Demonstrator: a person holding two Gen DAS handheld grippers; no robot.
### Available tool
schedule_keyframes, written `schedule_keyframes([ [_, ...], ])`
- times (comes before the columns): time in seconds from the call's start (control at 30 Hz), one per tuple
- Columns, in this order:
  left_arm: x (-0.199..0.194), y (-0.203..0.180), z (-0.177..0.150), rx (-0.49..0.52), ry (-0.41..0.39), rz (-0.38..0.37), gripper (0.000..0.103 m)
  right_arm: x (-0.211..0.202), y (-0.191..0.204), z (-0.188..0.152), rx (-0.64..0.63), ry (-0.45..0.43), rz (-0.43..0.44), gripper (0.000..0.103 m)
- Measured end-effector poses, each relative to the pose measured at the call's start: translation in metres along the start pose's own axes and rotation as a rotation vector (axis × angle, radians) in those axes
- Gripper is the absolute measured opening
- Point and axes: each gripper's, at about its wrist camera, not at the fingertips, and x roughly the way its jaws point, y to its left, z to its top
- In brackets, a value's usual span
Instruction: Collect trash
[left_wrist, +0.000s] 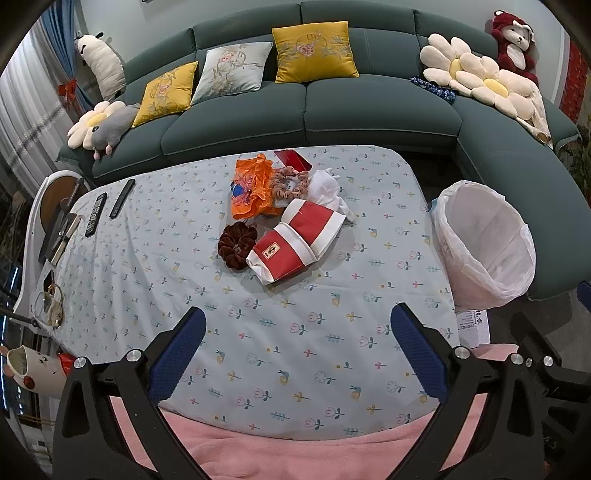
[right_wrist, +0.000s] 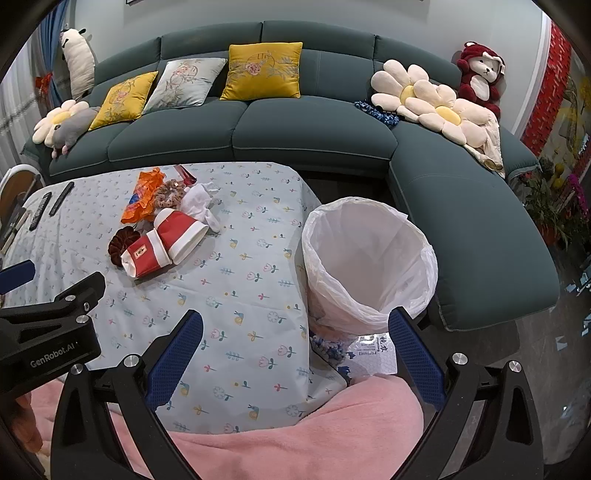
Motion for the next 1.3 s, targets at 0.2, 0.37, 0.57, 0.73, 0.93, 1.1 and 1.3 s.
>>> schedule_keyframes([
  [0.2, 0.0051, -0.0025, -0.0006, -0.001, 0.0, 0.002, 0.096, -0.0006, 0.0006, 0.0002, 0.001, 0.003, 0.001, 0.096],
  [0.37, 0.0051, -0.005, 0.0027, 0.002, 0.0, 0.006, 0.096, -0.0003, 0.001, -0.0004, 0.0, 0.0, 0.001, 0.096],
  [0.57, 0.0042, -0.0059, 0.0035, 0.006, -0.005, 0.008, 0.096, -0.0003, 0.0014, -0.001, -0.003, 0.001, -0.002, 0.096],
  [0.73, 0.0039, -0.006, 0.0034, 0.004, -0.009, 0.007, 0.096, -0.0032, 0.0011, 0.001, -0.005, 0.002, -0.01, 0.096],
  [0.93, 0.0036, -0.0059, 0.0038, 0.005, -0.01, 0.004, 0.096, -0.0039, -0.0003, 0.0009, -0.006, 0.003, -0.012, 0.096],
  [1.1, 0.0029, -0.0056, 0.0035, 0.004, -0.011, 0.004, 0.096, -0.0046, -0.001, 0.0006, -0.003, 0.003, -0.014, 0.096],
  [1.3, 0.0025, -0.0061, 0.0043, 0.004, -0.016, 0.001, 0.096, -0.0041, -0.0011, 0.0009, -0.004, 0.003, -0.014, 0.096],
])
